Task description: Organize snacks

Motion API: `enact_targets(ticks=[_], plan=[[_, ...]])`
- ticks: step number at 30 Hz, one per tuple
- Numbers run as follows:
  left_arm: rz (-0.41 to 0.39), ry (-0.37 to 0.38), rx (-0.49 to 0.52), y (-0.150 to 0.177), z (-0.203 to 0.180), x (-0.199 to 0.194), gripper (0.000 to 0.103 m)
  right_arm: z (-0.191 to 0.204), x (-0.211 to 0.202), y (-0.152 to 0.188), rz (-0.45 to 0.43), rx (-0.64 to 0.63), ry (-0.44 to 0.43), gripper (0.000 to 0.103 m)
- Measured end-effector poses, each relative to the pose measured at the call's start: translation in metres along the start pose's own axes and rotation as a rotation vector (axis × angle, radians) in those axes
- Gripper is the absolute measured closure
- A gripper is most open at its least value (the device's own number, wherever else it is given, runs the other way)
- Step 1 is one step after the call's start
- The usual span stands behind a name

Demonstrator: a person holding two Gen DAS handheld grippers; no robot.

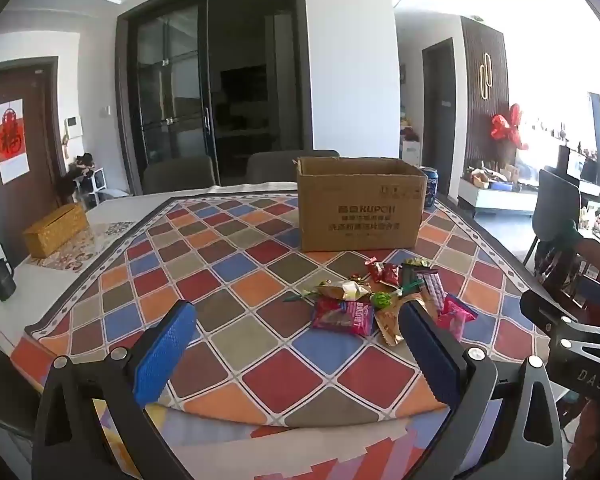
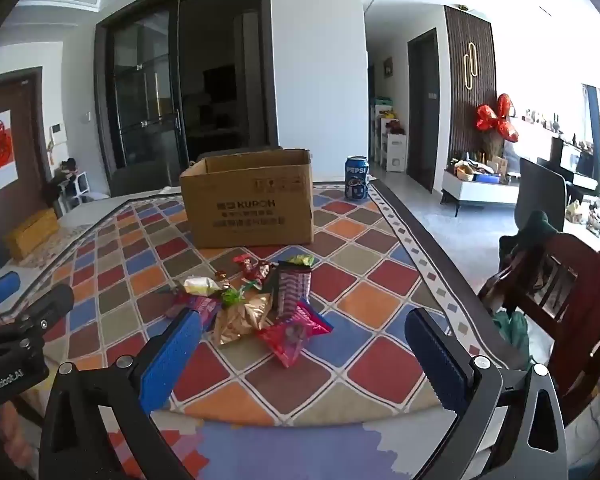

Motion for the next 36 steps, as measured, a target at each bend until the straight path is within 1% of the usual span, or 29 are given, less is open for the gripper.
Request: enact_targets(ticks=[2, 3, 4, 6, 9, 11, 14, 36], plan=[[0.007, 0.003, -0.005, -0.001, 0.000, 0.003, 0.000, -0.001, 0.000, 0.000, -0.004, -0.005, 0.006, 0.001], [-0.014, 0.005, -0.010, -0.002, -0.001, -0.005, 0.000, -0.001, 0.001, 0.000, -0.005, -0.007, 0.007, 0.001], [-0.015, 0.003, -0.011, -0.003, -0.001, -0.005, 0.000, -0.002, 0.001, 0.000, -0.007, -0.009, 0.009, 0.001], [-0.012, 0.008, -0.025, -0.003, 0.003, -0.003, 0.000, 0.008, -0.002, 0.001, -0.018, -0.046, 0.015, 0.001], [-0.017, 0.009, -0.015, -0.005, -0.002, -0.004, 0.000, 0.005, -0.002, 0.000, -0.009, -0.035, 0.000, 0.001], [-0.019, 0.012, -0.011, 0.000, 0.003, -0.006, 0.000, 0.006, -0.004, -0.002, -0.011, -0.035, 0.000, 0.001], [-0.014, 0.017, -0.011, 0.000, 0.003, -0.005, 0.000, 0.006, -0.002, -0.001, -0.009, -0.034, -0.007, 0.001], [-0.017, 0.020, -0.010, 0.000, 0.001, -0.007, 0.000, 0.007, -0.003, 0.000, -0.009, -0.033, -0.012, 0.001]])
Point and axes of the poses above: each gripper's, at about its wrist camera, not at the fingertips, and x roughly the way its jaws point, z to its left, y to its underside, the point moved 3 cm from there along x, roughly the way its jaws point, and after that the axes turned 3 degrees about z, right-handed, at the moved point
